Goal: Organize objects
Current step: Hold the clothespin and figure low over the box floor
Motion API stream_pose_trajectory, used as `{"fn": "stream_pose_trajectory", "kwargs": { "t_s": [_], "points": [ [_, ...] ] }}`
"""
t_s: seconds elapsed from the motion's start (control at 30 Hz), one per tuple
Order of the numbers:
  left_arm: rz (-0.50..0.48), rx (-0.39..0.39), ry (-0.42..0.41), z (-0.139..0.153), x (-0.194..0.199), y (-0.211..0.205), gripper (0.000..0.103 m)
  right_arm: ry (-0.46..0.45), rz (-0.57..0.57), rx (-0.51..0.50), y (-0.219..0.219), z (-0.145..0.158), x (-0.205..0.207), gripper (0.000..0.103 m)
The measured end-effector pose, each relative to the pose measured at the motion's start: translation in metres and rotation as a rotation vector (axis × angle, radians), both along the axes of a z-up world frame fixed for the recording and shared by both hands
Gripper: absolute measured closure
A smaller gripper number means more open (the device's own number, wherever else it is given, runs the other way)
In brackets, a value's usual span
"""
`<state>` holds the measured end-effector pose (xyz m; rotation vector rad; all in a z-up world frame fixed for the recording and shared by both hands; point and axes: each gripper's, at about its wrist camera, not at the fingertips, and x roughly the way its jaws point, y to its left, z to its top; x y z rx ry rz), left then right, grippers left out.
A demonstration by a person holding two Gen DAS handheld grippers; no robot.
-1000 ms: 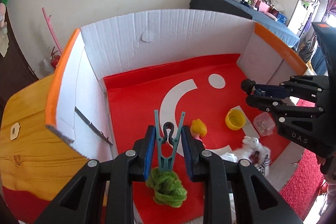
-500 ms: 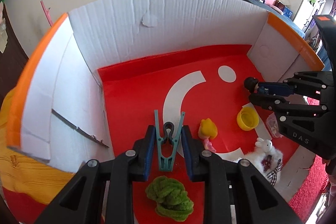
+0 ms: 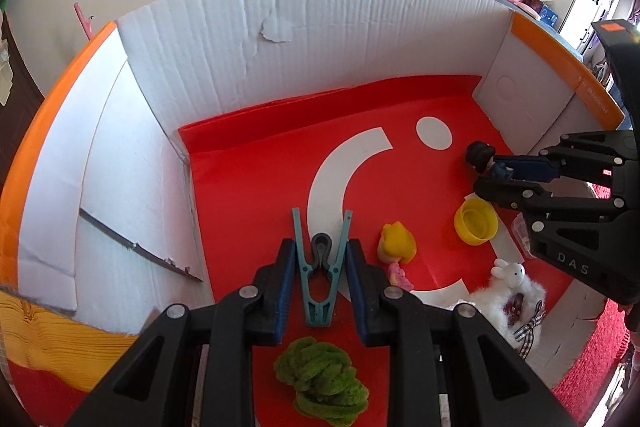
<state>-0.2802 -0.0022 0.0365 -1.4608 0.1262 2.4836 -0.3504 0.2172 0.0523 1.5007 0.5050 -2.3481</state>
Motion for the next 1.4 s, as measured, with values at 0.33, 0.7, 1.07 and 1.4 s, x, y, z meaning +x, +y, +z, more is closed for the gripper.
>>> {"fn": "stream_pose_trajectory", "kwargs": {
  "t_s": [0.33, 0.7, 1.07, 1.4],
  "points": [
    [0.0, 0.008, -0.001, 0.001, 0.0, -0.001, 0.077, -0.006, -0.001, -0.009, -0.003, 0.001, 0.008, 0.083],
    [0.004, 0.01, 0.003, 0.002, 0.001, -0.001, 0.076, -0.014, -0.003, -0.02, -0.006, 0.006, -0.002, 0.083],
    [0.004, 0.01, 0.004, 0.002, 0.001, 0.0, 0.075, -0.021, -0.006, -0.028, -0.008, 0.008, -0.007, 0.083],
    [0.004, 0.014, 0.012, 0.005, 0.005, -0.001, 0.072, -0.018, -0.009, -0.047, -0.007, 0.01, -0.001, 0.083]
  ]
}}
